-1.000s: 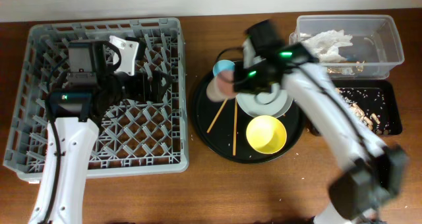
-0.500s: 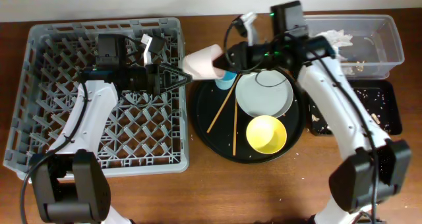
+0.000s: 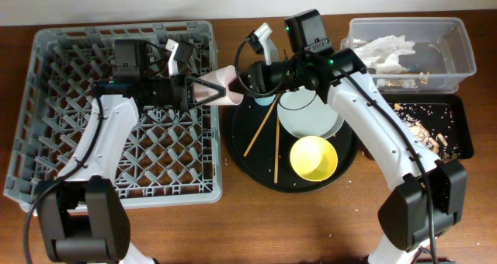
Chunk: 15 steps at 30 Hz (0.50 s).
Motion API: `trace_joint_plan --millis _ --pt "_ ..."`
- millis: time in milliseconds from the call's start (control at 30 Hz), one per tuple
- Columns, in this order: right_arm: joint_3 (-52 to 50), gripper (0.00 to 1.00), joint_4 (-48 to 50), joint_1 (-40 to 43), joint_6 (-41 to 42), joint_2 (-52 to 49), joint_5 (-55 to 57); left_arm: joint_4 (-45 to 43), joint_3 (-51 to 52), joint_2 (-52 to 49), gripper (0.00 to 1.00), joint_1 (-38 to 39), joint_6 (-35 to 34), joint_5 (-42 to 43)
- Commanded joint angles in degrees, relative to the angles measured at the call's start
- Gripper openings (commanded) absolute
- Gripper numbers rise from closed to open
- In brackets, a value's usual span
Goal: Sort waste into correct bins and load items into the dishwasher rack
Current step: 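Pass pink cup from right gripper to left gripper over rack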
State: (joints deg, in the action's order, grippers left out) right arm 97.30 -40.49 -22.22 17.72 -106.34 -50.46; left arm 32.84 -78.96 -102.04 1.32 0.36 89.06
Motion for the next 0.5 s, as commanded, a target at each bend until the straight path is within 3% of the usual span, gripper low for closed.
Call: trace_joint_plan --millis 0,67,133,200,367,467 --pt "-1.2 0.04 -0.8 -0.7 -0.8 -0.2 3.3 -4.8 -0.7 -0.1 0.81 0.0 -3.5 1.1" --pt "-1.2 0.07 -0.4 -0.6 -0.8 -0.2 4.9 -6.3 -0.7 -0.1 0.75 0.0 -4.3 1.1" --pt "-1.2 0.3 -0.5 -0.7 -0.8 -0.2 5.1 -6.9 -0.7 -0.1 0.69 0.0 -4.3 1.1" --pt "-1.2 0.63 -0.6 -0.6 -0.8 -0.2 5.0 -8.1 -0.7 -0.1 0.67 0.0 -4.3 1.1" --pt "-1.1 0.7 -0.7 6.3 -0.8 0.1 -3.5 -8.8 -0.7 -0.1 0.67 -5.5 -4.2 1.1" --pt "-1.1 0.88 -2.4 15.1 -0.8 0.2 -8.7 -9.3 -0.7 0.1 0.67 -10.4 -4.3 0.7"
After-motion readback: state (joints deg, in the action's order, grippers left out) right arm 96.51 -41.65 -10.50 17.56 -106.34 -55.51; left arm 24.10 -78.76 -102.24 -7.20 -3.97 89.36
